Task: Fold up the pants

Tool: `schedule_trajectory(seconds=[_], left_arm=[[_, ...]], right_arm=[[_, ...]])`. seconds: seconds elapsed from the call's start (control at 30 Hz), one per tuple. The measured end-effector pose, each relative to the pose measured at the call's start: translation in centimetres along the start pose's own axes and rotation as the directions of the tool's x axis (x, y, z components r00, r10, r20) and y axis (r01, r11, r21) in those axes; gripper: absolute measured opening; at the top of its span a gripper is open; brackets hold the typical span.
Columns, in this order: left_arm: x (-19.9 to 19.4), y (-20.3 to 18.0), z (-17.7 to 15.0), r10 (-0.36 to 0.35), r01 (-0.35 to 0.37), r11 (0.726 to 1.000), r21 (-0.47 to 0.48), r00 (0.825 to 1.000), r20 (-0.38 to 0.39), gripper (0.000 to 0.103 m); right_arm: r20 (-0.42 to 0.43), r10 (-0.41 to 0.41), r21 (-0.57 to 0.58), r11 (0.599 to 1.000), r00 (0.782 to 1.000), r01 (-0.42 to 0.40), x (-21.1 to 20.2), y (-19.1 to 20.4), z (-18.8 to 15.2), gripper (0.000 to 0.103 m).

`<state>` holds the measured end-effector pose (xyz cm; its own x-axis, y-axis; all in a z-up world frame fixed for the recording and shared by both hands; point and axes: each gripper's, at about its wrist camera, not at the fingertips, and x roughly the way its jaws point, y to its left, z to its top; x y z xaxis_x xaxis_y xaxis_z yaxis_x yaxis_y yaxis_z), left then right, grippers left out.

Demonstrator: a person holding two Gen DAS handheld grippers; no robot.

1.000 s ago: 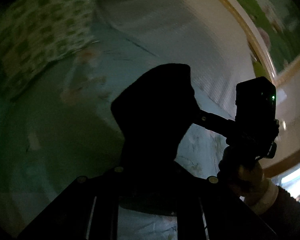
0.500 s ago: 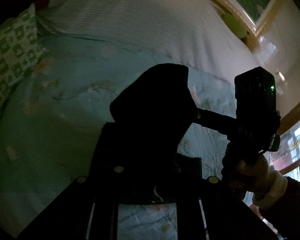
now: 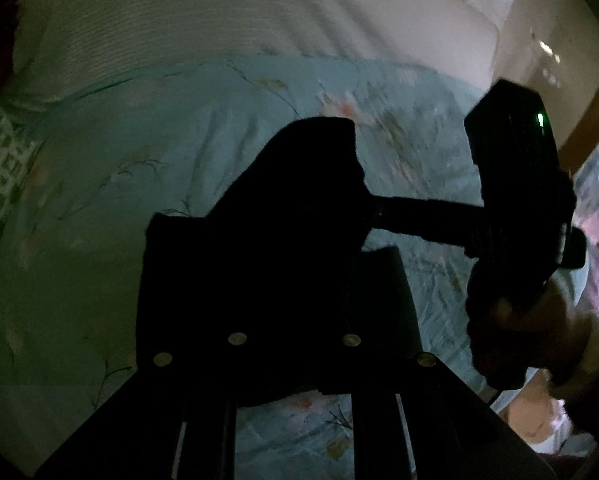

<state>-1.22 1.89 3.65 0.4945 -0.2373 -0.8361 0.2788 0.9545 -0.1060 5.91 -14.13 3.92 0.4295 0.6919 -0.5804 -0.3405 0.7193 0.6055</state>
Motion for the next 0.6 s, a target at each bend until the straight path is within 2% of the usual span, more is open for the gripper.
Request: schedule_trajectory(seconds=[0.13, 0.43, 0.6], left_arm=[[1.2, -1.8, -0.2, 0.049, -0.049, 0.997, 0.065, 0.999, -0.002, 0.013], [2.9, -4.9, -1.9, 0.101, -0.098, 0.978, 0.184, 0.995, -0.006, 0.013], [4.3, -6.4, -2.7, 0.106, -0.098, 0.965, 0.243, 0.994, -0.021, 0.018]], right_arm=[[0.002, -0.028, 0.022, 0.999, 1.000, 0.028, -0.2, -1.0, -0.5, 0.020], [-0.014, -0.091, 0.060, 0.994, 0.996, 0.091, -0.5, -2.9, -1.8, 0.019], [-0.023, -0.126, 0.079, 0.989, 0.992, 0.128, -0.9, -3.6, -2.4, 0.019]])
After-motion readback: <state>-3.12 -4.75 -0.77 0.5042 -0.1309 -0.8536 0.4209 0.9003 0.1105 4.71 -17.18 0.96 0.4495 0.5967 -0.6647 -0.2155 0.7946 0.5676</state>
